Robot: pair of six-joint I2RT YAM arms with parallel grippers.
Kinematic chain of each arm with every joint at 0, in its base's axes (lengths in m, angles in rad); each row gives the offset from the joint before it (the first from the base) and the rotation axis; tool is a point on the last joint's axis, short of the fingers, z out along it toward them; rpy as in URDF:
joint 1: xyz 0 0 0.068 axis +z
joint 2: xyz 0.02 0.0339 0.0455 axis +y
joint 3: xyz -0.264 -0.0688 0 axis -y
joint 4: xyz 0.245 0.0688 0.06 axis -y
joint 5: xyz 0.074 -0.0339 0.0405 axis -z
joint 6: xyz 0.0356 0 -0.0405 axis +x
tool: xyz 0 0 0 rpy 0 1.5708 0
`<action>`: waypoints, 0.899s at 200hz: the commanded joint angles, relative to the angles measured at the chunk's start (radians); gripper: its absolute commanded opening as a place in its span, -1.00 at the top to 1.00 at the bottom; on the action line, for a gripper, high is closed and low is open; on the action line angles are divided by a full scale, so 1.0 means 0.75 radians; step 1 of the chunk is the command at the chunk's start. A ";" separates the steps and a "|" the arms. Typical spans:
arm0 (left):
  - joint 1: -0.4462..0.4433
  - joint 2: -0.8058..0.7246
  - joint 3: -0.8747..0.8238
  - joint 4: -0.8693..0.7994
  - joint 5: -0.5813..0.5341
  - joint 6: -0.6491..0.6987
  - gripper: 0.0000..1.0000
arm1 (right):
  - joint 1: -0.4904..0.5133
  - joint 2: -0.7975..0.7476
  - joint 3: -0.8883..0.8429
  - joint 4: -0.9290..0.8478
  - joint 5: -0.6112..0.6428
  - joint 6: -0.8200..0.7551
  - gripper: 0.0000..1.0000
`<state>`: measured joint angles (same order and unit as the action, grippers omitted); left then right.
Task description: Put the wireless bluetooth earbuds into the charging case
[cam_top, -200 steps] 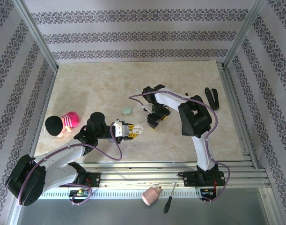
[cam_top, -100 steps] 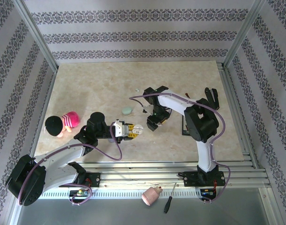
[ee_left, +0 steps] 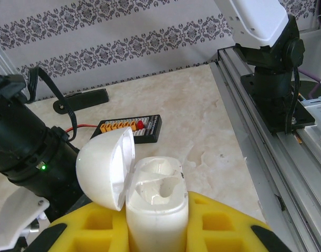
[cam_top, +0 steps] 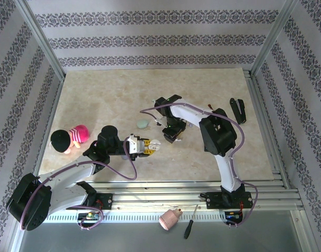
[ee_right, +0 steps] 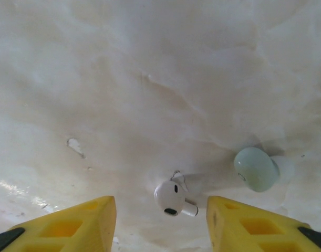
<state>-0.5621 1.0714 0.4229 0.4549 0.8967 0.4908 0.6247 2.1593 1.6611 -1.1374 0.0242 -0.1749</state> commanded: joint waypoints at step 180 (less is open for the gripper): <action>-0.022 -0.028 0.031 -0.041 0.020 0.033 1.00 | -0.013 0.049 0.060 -0.039 -0.014 0.024 0.53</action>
<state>-0.5621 1.0706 0.4229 0.4515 0.8970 0.4938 0.6239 2.2307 1.7195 -1.1740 0.0509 -0.1818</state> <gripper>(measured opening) 0.213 0.239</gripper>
